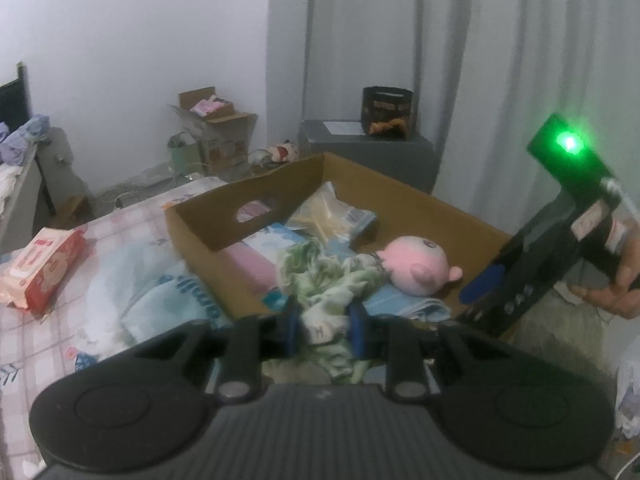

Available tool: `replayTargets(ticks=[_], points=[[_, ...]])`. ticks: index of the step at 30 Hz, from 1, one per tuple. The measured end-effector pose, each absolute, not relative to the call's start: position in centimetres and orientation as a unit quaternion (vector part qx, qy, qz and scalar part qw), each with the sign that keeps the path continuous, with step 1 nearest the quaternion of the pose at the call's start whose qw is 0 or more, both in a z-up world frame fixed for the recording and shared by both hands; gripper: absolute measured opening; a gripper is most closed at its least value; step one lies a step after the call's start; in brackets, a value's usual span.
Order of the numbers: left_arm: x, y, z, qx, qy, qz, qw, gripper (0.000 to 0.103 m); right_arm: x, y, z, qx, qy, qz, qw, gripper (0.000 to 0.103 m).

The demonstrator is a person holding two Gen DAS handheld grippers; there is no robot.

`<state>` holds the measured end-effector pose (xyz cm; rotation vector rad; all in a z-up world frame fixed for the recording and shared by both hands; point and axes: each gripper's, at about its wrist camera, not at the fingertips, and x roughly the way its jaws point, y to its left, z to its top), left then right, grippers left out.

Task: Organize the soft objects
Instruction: 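Drop the gold packet into the box with the right gripper while the left gripper drops the scrunchie in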

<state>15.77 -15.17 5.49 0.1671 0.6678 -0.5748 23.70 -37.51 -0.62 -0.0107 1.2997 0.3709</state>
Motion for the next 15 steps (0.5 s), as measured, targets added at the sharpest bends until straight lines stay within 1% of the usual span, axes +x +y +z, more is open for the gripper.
replayTargets(ticks=[4, 7, 11, 15], points=[[16.5, -16.7, 5.1, 0.092, 0.331, -0.291, 0.893, 0.026, 22.9, -40.2, 1.0, 0.063, 0.573, 0.159, 0.802, 0.075], [16.9, -18.3, 4.7, 0.102, 0.345, -0.309, 0.881, 0.026, 21.7, -42.7, 2.7, 0.125, 0.536, 0.133, 0.824, 0.076], [18.5, -21.8, 3.6, 0.109, 0.391, -0.348, 0.845, 0.027, 19.0, -45.8, 5.1, 0.185, 0.476, 0.105, 0.853, 0.079], [20.2, -26.3, 2.5, 0.117, 0.432, -0.375, 0.812, 0.027, 16.4, -48.0, 6.5, 0.217, 0.435, 0.085, 0.870, 0.080]])
